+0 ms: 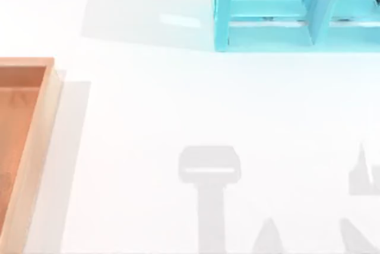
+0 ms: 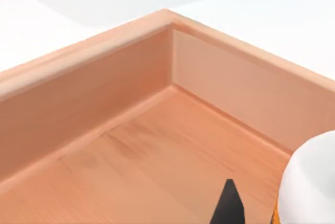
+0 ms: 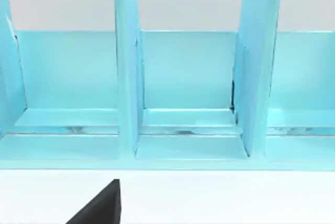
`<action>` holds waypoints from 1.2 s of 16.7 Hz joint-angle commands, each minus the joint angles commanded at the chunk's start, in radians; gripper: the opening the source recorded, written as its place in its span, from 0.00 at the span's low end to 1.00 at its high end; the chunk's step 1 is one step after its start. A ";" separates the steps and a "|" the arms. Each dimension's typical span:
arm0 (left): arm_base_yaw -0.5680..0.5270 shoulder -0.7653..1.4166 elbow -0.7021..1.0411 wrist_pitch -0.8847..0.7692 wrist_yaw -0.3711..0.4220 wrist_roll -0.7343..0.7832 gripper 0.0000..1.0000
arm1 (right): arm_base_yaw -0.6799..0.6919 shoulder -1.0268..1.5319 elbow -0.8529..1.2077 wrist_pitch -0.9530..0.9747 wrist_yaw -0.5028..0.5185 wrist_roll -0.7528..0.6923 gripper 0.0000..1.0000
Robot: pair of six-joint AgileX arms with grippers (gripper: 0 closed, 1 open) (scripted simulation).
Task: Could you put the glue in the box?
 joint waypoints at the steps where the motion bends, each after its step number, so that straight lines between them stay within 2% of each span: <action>1: -0.014 -0.009 -0.019 0.074 0.004 -0.057 0.00 | 0.000 0.000 0.000 0.000 0.000 0.000 1.00; 6: -0.070 -0.045 -0.091 0.336 0.023 -0.278 0.00 | 0.000 0.000 0.000 0.000 0.000 0.000 1.00; 12: -0.078 -0.050 -0.102 0.369 0.027 -0.311 0.00 | 0.000 0.000 0.000 0.000 0.000 0.000 1.00; 20: -0.078 -0.050 -0.102 0.369 0.027 -0.311 0.60 | 0.000 0.000 0.000 0.000 0.000 0.000 1.00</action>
